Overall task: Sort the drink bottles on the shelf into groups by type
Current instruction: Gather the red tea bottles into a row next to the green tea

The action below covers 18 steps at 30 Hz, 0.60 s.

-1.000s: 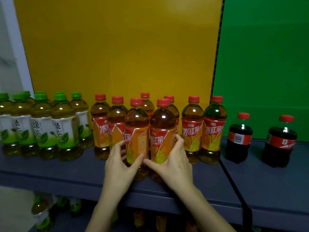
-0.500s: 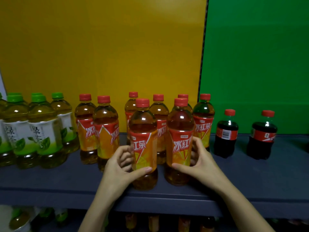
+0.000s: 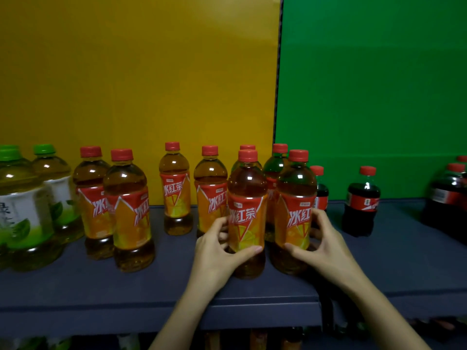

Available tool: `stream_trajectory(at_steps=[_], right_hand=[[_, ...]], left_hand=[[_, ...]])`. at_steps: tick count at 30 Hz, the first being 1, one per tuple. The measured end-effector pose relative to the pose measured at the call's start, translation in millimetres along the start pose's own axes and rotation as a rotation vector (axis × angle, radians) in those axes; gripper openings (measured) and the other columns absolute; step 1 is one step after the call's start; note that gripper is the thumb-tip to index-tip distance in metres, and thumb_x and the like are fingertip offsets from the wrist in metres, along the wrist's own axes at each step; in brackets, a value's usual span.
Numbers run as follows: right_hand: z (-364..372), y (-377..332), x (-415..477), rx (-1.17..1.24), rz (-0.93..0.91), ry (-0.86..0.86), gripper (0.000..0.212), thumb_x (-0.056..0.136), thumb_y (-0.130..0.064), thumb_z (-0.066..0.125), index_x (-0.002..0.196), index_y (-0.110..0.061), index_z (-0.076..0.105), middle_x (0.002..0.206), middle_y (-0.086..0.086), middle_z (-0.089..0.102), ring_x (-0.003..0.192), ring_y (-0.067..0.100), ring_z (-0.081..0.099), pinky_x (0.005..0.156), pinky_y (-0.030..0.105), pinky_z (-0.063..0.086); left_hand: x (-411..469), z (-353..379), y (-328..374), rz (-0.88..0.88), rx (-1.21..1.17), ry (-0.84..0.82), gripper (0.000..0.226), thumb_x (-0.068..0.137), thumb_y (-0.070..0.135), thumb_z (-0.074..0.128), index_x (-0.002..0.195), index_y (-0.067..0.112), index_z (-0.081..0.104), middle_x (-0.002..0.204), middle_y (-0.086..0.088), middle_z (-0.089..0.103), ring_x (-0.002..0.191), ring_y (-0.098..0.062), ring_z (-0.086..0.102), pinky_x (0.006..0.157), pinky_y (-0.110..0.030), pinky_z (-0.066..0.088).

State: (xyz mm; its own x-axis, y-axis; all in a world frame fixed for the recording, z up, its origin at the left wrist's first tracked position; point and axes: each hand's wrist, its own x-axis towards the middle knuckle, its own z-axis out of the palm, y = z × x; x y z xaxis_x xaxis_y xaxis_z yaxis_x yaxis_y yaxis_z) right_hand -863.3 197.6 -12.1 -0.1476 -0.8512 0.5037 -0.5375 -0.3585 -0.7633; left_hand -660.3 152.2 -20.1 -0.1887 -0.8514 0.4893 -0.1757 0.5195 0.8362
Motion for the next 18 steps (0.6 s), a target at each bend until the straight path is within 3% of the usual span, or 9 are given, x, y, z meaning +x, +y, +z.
stream_trajectory(at_steps=[3, 6, 8, 14, 18], right_hand=[[2, 4, 2, -0.001, -0.021, 0.002, 0.065, 0.068, -0.015, 0.080, 0.115, -0.036, 0.040, 0.115, -0.017, 0.056, 0.101, -0.007, 0.057, 0.082, 0.016, 0.051], [5, 7, 5, 0.015, -0.025, 0.011, 0.064, 0.068, -0.016, 0.080, 0.115, -0.037, 0.041, 0.116, -0.016, 0.057, 0.102, -0.007, 0.057, 0.082, 0.013, 0.050], [7, 9, 5, 0.024, -0.028, 0.016, 0.067, 0.068, -0.017, 0.080, 0.121, -0.033, 0.042, 0.117, -0.015, 0.057, 0.103, -0.007, 0.057, 0.084, 0.013, 0.050], [11, 13, 9, 0.009, -0.042, -0.011, 0.072, 0.071, -0.029, 0.077, 0.132, -0.027, 0.040, 0.125, -0.012, 0.055, 0.112, -0.001, 0.055, 0.097, 0.026, 0.048], [14, 16, 11, -0.003, -0.049, -0.022, 0.073, 0.074, -0.032, 0.074, 0.136, -0.027, 0.036, 0.130, -0.009, 0.052, 0.119, 0.004, 0.051, 0.102, 0.037, 0.045]], left_hand=[[6, 10, -2, 0.010, 0.066, 0.036, 0.062, 0.059, 0.027, 0.084, 0.109, 0.027, 0.048, 0.095, 0.018, 0.053, 0.086, 0.007, 0.054, 0.068, -0.003, 0.046], [12, 16, -6, 0.020, 0.152, 0.066, 0.072, 0.055, 0.041, 0.083, 0.117, 0.021, 0.050, 0.109, 0.006, 0.058, 0.099, -0.008, 0.057, 0.083, -0.025, 0.054], [14, 18, -8, 0.017, 0.192, 0.083, 0.075, 0.053, 0.048, 0.082, 0.116, 0.023, 0.050, 0.112, 0.005, 0.058, 0.101, -0.010, 0.057, 0.086, -0.036, 0.054], [16, 25, -9, 0.015, 0.238, 0.131, 0.080, 0.054, 0.052, 0.080, 0.120, 0.020, 0.048, 0.112, 0.009, 0.053, 0.105, -0.014, 0.054, 0.088, -0.042, 0.052], [18, 26, -9, 0.015, 0.261, 0.161, 0.089, 0.049, 0.065, 0.075, 0.121, 0.020, 0.049, 0.114, 0.008, 0.054, 0.109, -0.017, 0.054, 0.089, -0.044, 0.052]])
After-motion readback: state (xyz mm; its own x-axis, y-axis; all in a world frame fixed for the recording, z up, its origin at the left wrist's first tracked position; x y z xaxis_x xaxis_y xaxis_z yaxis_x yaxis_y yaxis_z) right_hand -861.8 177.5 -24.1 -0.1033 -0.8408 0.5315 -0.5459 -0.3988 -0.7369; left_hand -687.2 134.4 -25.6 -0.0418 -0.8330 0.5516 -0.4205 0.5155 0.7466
